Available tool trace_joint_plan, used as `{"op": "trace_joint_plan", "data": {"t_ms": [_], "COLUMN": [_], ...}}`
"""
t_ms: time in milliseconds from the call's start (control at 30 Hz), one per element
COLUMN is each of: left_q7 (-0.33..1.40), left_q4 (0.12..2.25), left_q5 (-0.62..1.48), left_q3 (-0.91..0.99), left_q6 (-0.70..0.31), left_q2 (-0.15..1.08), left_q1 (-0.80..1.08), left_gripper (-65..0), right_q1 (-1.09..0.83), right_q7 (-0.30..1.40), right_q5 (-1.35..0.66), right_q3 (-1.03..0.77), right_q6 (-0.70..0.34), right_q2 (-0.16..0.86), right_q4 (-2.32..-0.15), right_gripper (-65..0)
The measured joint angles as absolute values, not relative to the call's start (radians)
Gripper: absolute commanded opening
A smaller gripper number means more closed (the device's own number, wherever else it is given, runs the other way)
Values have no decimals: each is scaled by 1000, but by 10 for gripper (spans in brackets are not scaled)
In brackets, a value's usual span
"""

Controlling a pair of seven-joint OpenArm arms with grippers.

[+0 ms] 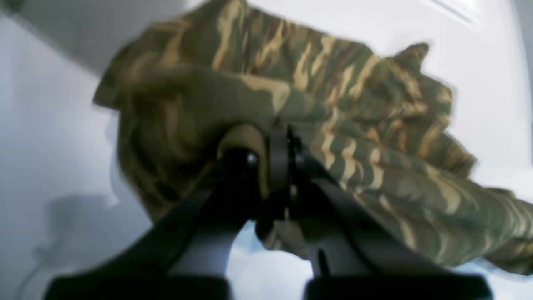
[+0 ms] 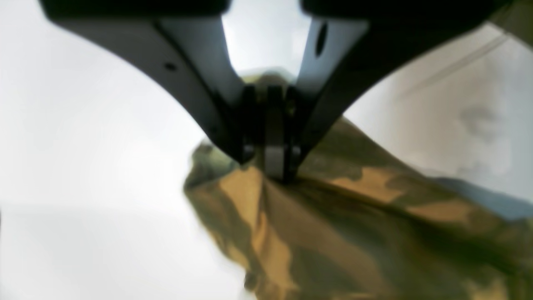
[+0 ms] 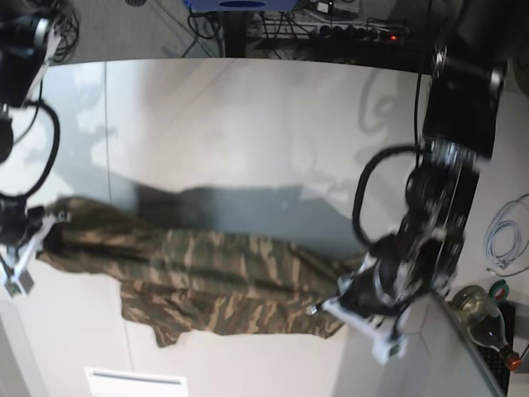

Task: Layout the t-shirt on the table in an organized manner, then fold the t-shirt properly
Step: 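Lift the shirt with both grippers and swing it flat onto the table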

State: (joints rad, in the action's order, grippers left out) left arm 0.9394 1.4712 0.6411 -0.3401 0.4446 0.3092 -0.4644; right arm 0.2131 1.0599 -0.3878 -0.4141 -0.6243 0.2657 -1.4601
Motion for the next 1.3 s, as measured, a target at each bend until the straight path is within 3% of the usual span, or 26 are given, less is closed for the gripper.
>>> {"op": "trace_joint_plan", "data": {"t_ms": [100, 233, 367, 467, 567, 667, 867, 1033, 1133, 1300], "left_q7": [829, 748, 731, 731, 770, 856, 875, 869, 875, 866], "left_q4": [1241, 1035, 1052, 1166, 1282, 1328, 1367, 1341, 1291, 1231], "left_q5": [642, 653, 659, 662, 659, 647, 644, 517, 426, 340], "left_q3": [-508, -564, -551, -477, -418, -396, -404, -403, -408, -409], "left_q6": [393, 332, 311, 311, 305, 324, 322, 341, 336, 325], "left_q2": [286, 215, 188, 186, 205, 231, 290, 320, 291, 262], "left_q1": [-665, -923, -1139, -1195, -1129, -970, -619, -405, -323, -299], "left_gripper": [-650, -650, -650, -650, -650, -650, -650, -650, -650, -650], "right_q1": [366, 575, 748, 800, 755, 592, 209, -36, -99, -132], "right_q7": [976, 956, 928, 918, 917, 906, 928, 958, 942, 874], "right_q5": [-369, -369, -392, -388, -385, -394, -367, -334, -346, -344], "right_q3": [-329, -266, -263, -267, -272, -281, -448, -485, -485, -480], "right_q6": [-627, -625, -632, -659, -705, -712, -704, -694, -700, -699], "right_q2": [330, 412, 513, 571, 602, 588, 404, 271, 215, 210], "right_q4": [-1304, -1334, -1443, -1518, -1572, -1610, -1665, -1603, -1567, -1510], "right_gripper": [-636, -636, -636, -636, -636, -636, -636, -636, -636, -636]}}
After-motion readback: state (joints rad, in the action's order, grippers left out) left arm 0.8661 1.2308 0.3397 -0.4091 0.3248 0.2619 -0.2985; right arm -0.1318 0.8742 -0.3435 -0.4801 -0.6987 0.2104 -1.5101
